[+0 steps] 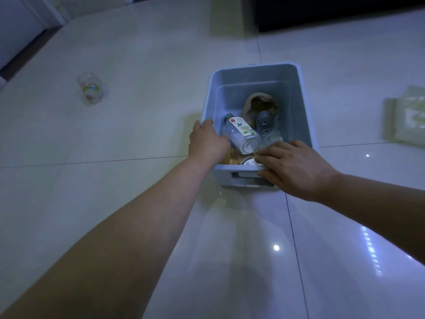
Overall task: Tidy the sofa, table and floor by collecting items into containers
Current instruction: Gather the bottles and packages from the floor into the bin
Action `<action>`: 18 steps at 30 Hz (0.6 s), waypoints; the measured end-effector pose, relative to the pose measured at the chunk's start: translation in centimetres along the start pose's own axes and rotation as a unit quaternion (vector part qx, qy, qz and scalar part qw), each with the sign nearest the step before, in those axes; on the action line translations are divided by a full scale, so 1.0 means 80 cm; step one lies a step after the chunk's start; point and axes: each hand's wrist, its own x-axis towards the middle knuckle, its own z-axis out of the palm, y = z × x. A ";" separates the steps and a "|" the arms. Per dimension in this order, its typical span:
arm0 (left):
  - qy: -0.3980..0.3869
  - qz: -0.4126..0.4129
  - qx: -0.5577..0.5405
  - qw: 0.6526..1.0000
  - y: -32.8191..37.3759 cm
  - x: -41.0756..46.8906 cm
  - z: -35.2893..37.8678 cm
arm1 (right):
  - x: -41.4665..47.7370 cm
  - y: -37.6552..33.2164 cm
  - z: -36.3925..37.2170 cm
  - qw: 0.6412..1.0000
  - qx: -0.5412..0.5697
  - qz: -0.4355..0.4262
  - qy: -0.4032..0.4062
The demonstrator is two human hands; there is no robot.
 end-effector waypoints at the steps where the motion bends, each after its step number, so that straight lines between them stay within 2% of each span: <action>1: -0.004 0.005 0.004 1.000 0.006 -0.001 0.004 | -0.004 0.009 -0.003 1.000 -0.007 0.005 -0.006; 6: -0.024 0.016 0.019 0.999 0.032 -0.003 0.023 | -0.023 0.045 -0.013 0.997 -0.040 0.015 -0.059; 12: -0.035 0.041 0.054 0.997 0.073 -0.009 0.045 | -0.059 0.084 -0.020 0.996 -0.033 0.058 -0.063; 15: 0.003 0.121 0.124 0.985 0.106 -0.018 0.061 | -0.081 0.106 -0.026 0.995 -0.033 0.091 -0.031; 18: -0.024 0.211 0.126 0.969 0.148 -0.032 0.085 | -0.107 0.128 -0.025 0.986 -0.015 0.164 0.009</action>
